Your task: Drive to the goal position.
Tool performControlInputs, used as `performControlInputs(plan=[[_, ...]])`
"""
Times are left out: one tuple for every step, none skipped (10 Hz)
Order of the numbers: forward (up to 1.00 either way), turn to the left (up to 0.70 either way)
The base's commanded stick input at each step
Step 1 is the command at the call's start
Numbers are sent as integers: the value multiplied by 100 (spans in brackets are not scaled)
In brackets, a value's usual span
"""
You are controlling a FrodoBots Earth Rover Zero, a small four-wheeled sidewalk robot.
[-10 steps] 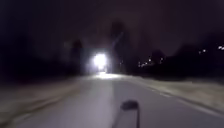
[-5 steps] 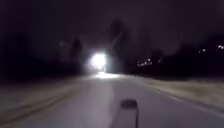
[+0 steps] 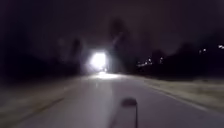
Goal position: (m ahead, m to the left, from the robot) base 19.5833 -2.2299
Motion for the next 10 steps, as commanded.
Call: performControlInputs(plan=[[100,10],[100,11],[100,11],[100,6],[100,5],[100,5],[100,5],[100,6],[100,8],[100,12]])
